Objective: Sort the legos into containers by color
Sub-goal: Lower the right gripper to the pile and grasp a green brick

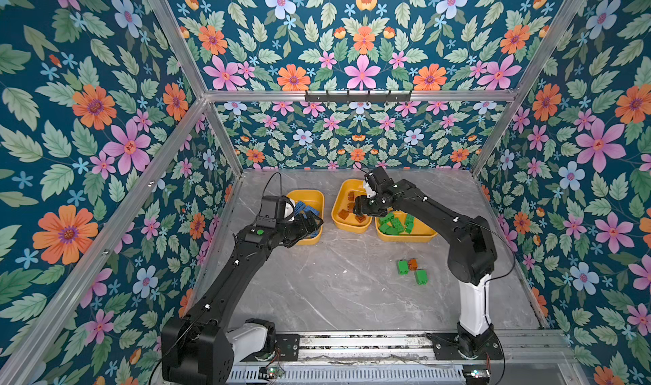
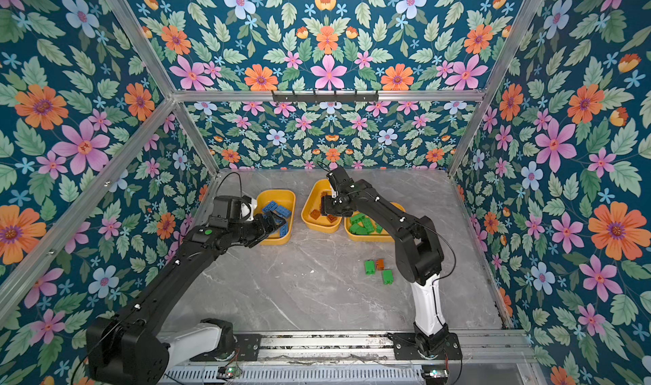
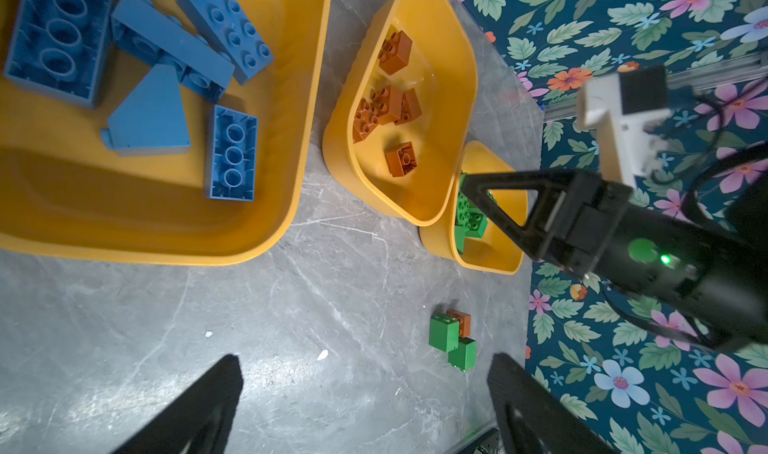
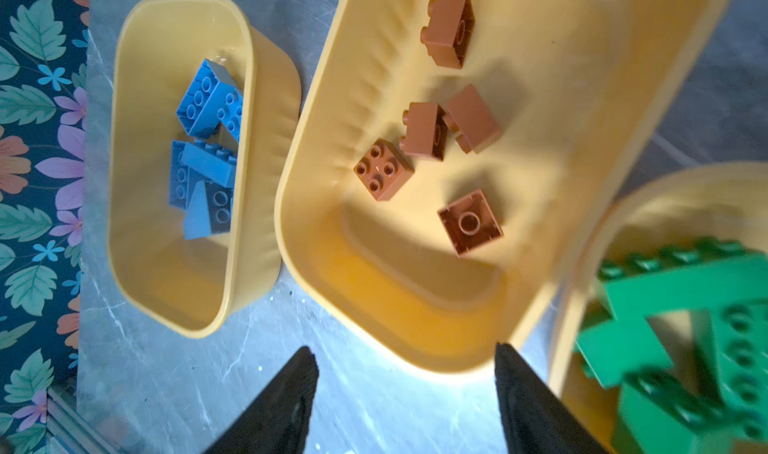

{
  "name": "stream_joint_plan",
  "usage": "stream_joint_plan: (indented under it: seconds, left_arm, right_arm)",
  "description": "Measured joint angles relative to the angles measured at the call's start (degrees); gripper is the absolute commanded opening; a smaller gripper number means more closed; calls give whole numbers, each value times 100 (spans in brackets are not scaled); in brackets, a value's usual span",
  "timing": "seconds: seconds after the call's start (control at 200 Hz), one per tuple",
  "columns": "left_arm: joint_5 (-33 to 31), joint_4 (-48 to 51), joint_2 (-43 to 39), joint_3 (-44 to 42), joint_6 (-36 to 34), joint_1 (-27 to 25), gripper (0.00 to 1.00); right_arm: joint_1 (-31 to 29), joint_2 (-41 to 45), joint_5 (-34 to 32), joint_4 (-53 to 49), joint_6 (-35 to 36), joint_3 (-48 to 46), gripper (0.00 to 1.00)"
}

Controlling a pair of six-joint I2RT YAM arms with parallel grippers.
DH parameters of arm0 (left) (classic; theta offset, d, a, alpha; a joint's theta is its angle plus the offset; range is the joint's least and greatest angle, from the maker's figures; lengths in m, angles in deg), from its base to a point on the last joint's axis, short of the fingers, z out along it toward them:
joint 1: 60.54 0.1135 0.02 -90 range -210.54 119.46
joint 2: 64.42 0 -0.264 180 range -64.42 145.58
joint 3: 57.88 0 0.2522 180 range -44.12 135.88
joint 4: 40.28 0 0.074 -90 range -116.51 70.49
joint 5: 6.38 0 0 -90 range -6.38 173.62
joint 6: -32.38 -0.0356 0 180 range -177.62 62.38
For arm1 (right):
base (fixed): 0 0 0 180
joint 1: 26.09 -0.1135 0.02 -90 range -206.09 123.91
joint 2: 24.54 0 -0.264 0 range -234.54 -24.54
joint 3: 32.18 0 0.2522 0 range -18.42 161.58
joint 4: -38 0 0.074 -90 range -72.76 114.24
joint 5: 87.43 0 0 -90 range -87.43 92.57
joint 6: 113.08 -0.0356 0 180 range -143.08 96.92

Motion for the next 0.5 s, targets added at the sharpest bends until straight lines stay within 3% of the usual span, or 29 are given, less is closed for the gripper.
stream_joint_plan:
  seconds: [0.3, 0.5]
  left_arm:
    - [219, -365, 63, -55, 240, -42, 95]
    - [354, -627, 160, -63, 400, -177, 95]
  right_arm:
    - [-4, 2374, -310, -509, -181, -2457, 73]
    - [-195, 3014, -415, -678, -546, -3609, 70]
